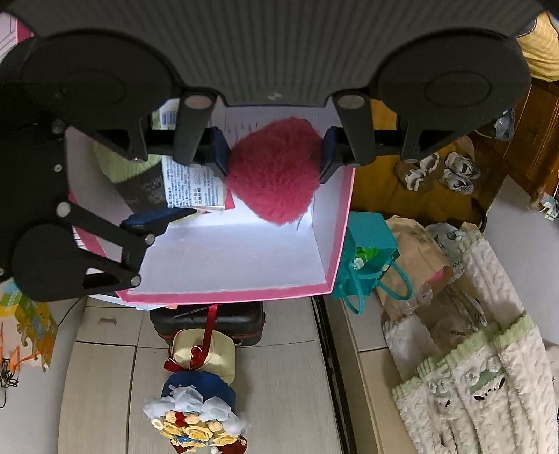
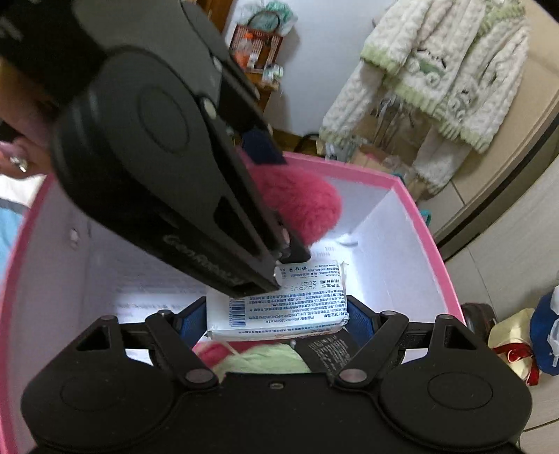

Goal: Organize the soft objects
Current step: 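Carry the pompom and wipes pack into the pink box with both tools and release, then move both tools back toward the remaining items on the bed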

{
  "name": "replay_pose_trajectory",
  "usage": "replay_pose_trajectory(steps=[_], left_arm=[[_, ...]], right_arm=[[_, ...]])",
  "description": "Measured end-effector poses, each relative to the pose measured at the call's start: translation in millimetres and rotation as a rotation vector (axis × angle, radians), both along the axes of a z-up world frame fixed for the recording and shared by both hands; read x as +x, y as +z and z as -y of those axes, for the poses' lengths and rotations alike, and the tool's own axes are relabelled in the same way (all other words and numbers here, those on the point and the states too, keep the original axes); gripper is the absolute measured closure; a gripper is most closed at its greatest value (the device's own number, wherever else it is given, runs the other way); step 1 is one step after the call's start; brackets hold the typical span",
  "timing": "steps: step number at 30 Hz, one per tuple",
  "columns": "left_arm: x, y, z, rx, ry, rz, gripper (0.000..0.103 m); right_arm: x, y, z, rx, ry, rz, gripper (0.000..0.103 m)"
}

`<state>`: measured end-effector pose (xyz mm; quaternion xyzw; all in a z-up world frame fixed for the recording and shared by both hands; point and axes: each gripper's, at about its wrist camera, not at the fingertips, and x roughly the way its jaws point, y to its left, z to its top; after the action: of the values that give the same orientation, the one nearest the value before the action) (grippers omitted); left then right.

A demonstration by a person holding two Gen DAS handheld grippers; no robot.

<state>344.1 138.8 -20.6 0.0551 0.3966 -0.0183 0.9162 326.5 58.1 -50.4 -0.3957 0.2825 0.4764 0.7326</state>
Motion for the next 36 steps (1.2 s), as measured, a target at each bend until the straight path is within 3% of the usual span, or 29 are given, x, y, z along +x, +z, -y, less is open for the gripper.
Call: replay_pose_trajectory(steps=[6, 9, 16, 22, 28, 36], left_arm=[[11.1, -9.9, 5.8, -0.018, -0.008, -0.022, 0.051], [14.7, -13.1, 5.8, -0.033, 0.0, -0.023, 0.051], [0.4, -1.8, -1.7, -0.088, -0.012, 0.007, 0.039], [-32.9, 22.3, -14.7, -0.124, -0.026, 0.051, 0.037], [-75.6, 45.6, -18.6, -0.155, -0.071, 0.052, 0.035], [-128.6, 62.3, -9.5, -0.263, -0.2, 0.019, 0.035]], right_arm=[[11.7, -6.8, -0.7, -0.061, -0.054, 0.06, 0.018], [10.6, 1.0, 3.9, -0.018, -0.049, 0.032, 0.014], [2.6, 24.6, 20.0, 0.112, -0.135, 0.019, 0.014], [-35.8, 61.7, 57.7, 0.282, -0.233, 0.013, 0.014], [-84.8, 80.4, 101.1, 0.348, -0.328, 0.016, 0.014], [-135.8, 90.7, 170.1, 0.416, -0.462, -0.031, 0.013]])
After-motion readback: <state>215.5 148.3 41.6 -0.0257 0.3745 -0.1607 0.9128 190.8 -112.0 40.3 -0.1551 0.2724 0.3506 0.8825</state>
